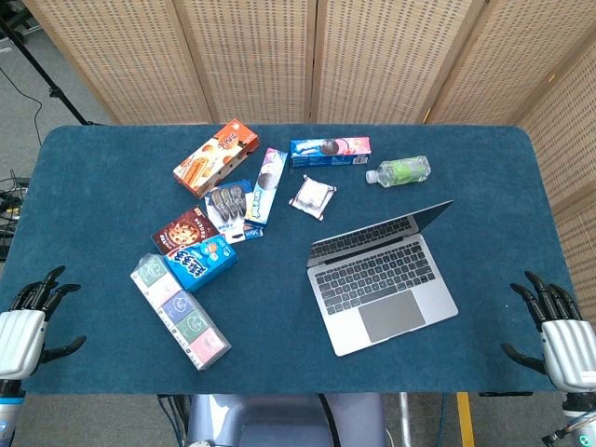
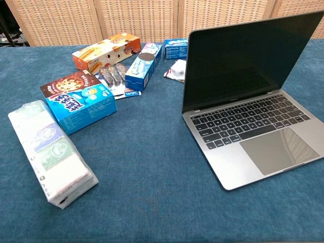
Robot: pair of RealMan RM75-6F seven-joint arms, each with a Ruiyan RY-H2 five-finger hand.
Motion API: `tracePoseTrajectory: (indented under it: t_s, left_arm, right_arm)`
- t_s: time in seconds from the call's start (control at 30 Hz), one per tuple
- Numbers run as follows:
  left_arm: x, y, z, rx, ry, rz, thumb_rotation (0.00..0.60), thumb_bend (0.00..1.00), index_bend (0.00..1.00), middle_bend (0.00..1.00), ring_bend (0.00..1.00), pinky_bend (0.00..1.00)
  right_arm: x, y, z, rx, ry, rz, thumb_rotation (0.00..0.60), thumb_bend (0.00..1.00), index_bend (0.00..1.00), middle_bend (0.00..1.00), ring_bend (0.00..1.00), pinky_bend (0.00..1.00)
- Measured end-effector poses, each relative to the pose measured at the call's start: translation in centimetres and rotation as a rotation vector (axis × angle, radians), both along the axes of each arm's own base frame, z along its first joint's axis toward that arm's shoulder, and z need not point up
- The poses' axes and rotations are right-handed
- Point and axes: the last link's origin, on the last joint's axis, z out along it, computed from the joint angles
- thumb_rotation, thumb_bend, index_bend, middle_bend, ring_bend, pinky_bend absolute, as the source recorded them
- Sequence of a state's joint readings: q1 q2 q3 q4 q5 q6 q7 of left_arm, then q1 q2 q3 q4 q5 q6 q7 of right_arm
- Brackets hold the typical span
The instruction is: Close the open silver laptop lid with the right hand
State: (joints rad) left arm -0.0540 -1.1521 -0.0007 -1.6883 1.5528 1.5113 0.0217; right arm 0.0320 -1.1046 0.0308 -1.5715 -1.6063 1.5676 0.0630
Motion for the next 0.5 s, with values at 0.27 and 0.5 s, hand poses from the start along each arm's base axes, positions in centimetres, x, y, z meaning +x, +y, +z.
tracePoseTrajectory:
  t_s: [0.27,0.5]
  left_arm:
    - [-0.01,-0.04,0.0,-0.001,0.0,0.0,0.6,0.01,0.28,0.13,0.21,0.17]
    - [0.05,-0.05,0.09,0.002,-0.004,-0.003,0.6,0.01,0.28,0.13,0.21,0.17]
  right_arm:
    - [0.01,0.01,-0.06,0.003,0.0,0.0,0.6,0.02,0.15,0.06,0.14,0.11]
    - [0.07,-0.01,-0.04,0.003,-0.003,0.004,0.6,0.02,0.15,0.06,0.14,0.11]
